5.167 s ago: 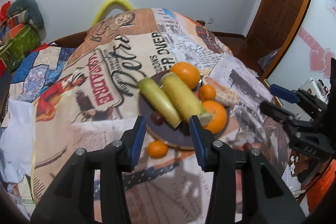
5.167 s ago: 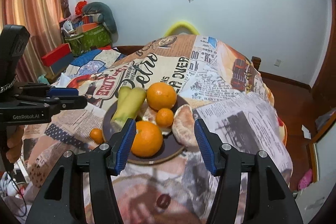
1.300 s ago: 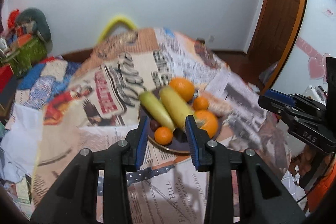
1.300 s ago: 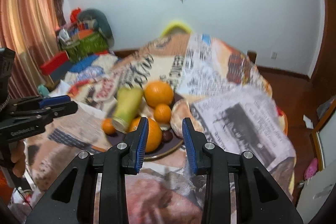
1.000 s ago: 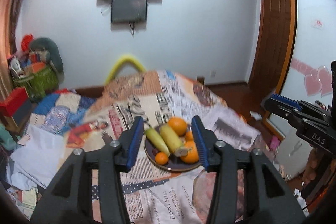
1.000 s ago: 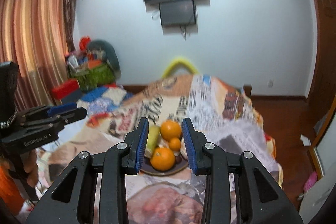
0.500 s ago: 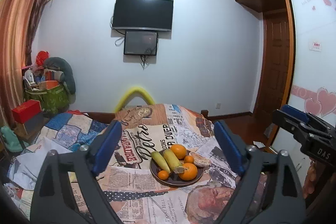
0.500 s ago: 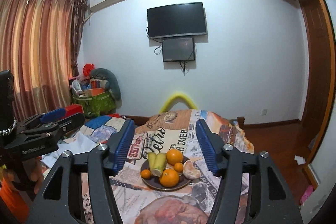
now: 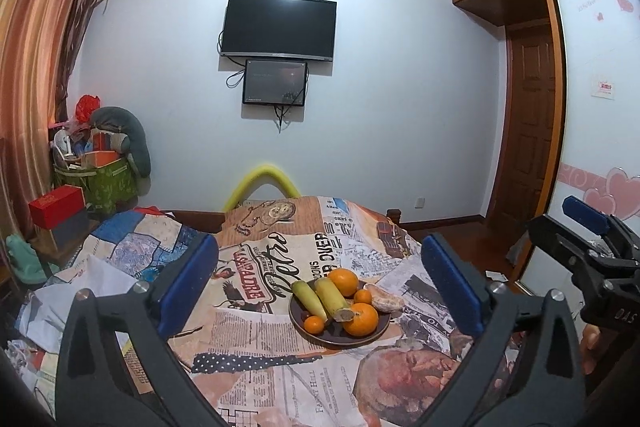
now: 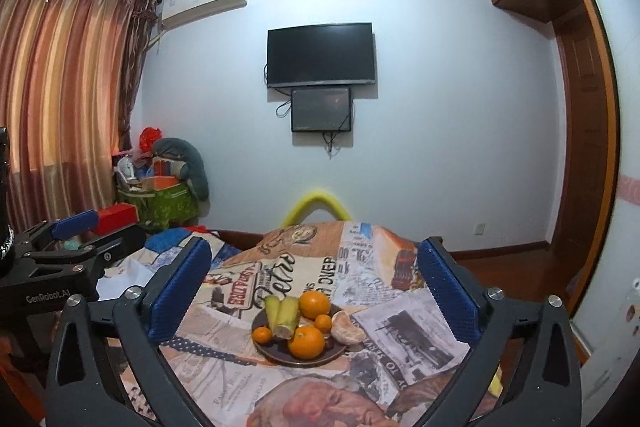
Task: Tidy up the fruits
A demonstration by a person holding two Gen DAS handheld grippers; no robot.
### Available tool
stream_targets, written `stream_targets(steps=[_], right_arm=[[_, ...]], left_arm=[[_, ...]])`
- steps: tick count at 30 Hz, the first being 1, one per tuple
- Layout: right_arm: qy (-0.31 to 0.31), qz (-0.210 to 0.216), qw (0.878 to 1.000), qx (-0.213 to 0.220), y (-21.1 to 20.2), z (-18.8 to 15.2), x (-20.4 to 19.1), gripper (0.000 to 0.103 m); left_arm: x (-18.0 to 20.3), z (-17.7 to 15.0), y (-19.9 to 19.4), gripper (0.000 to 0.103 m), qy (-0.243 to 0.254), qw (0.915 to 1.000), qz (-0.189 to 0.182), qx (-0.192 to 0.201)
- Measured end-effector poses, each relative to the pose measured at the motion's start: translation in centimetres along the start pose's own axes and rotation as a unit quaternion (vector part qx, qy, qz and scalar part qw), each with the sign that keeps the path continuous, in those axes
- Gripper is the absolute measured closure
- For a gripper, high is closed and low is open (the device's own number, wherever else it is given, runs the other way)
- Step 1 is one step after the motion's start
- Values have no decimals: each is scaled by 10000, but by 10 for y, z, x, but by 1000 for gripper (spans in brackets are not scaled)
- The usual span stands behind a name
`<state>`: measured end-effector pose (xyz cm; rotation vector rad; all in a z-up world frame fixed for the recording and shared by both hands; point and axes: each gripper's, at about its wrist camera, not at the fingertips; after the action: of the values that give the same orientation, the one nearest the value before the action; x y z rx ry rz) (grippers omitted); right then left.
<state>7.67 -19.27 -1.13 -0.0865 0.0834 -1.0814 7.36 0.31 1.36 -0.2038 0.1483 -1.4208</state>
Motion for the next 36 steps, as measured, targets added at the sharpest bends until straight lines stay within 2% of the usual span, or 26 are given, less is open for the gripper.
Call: stream_targets(steps=[18,36], right_arm=[[57,-62,10000,22,-10,-7,3,0],[92,-147,9998,63,-13,-4,6,0]], left_arm=[[13,-3,-7,0,177,9997,-82,133],[16,-3,-7,0,183,9997,-167,55]])
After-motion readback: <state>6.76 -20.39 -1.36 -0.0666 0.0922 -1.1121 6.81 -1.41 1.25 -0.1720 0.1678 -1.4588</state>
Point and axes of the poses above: each gripper's, at about its wrist camera, not at the fingertips, and y roughly the way its jaws point, x to its right, z to its top, and after that the axes turned 12 degrees about z, right-handed
